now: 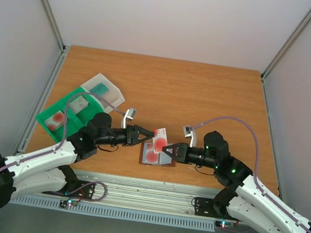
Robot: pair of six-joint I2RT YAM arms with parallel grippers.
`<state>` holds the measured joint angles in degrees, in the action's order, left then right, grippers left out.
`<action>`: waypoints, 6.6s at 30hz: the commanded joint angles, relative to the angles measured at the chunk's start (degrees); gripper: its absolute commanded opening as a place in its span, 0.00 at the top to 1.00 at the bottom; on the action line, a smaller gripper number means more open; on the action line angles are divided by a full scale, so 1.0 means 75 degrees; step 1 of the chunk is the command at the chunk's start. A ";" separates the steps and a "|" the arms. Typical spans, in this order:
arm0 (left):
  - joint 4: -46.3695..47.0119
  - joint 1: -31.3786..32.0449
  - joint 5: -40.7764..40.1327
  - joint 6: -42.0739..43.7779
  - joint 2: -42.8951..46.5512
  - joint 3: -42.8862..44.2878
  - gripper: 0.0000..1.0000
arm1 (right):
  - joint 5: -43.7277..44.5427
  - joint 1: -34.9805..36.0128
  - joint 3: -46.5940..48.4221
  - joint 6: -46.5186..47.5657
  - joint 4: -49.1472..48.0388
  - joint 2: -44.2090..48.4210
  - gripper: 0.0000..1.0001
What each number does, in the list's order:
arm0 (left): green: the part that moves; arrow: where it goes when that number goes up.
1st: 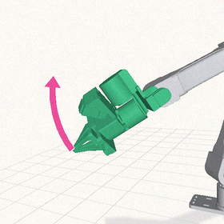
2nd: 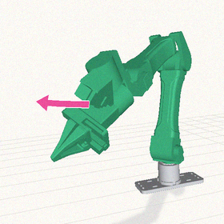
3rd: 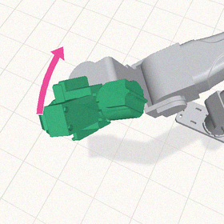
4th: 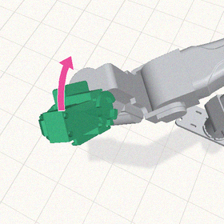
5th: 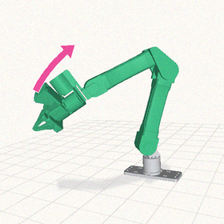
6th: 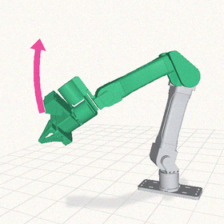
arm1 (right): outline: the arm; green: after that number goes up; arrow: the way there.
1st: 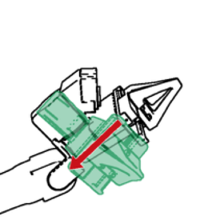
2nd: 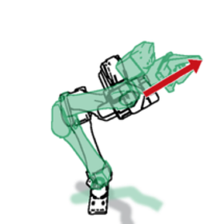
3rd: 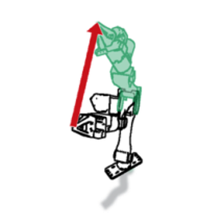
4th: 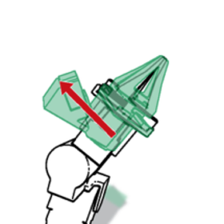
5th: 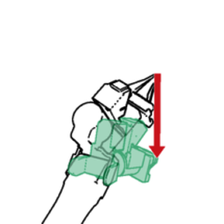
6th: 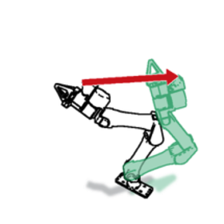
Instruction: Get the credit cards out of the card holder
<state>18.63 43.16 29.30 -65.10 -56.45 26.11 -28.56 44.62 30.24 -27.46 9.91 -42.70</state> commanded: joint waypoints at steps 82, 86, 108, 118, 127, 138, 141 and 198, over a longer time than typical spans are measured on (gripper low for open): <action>-0.7654 -0.3312 -0.5586 0.2969 0.2570 0.2079 1.00 | 0.0068 0.0004 0.1010 0.2117 0.3084 0.0755 0.01; -0.7746 -0.3891 -0.6364 0.3029 0.2855 0.2034 1.00 | 0.0015 0.0004 0.0956 0.1986 0.3069 0.0693 0.02; -0.7530 -0.7537 -0.5367 0.3383 0.2105 0.1669 1.00 | 0.0151 0.0007 0.0939 0.1982 0.3134 0.0512 0.01; -0.7517 -0.7992 -0.5039 0.3313 0.1539 0.1589 1.00 | 0.0108 0.0003 0.1070 0.2041 0.3250 0.0238 0.02; -0.7074 -0.7992 -0.4809 0.3363 0.1143 0.1352 1.00 | 0.0093 0.0004 0.1230 0.1981 0.3251 -0.0024 0.01; -0.6680 -0.7983 -0.5522 0.3027 0.0961 0.1098 1.00 | -0.0210 0.0009 0.1882 0.2106 0.3715 -0.0572 0.01; -0.6670 -0.7988 -0.5549 0.3057 0.0783 0.1120 1.00 | -0.0230 0.0007 0.2083 0.2130 0.3766 -0.0699 0.02; -0.6157 -0.7994 -0.6764 0.2989 -0.0157 0.1204 0.70 | -0.0232 0.0012 0.1910 0.1869 0.3761 -0.0831 0.01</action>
<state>-27.24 -16.45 -18.92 -41.95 -59.46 34.15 -30.41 44.62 44.84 -13.45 38.09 -49.30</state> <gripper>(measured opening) 0.281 0.986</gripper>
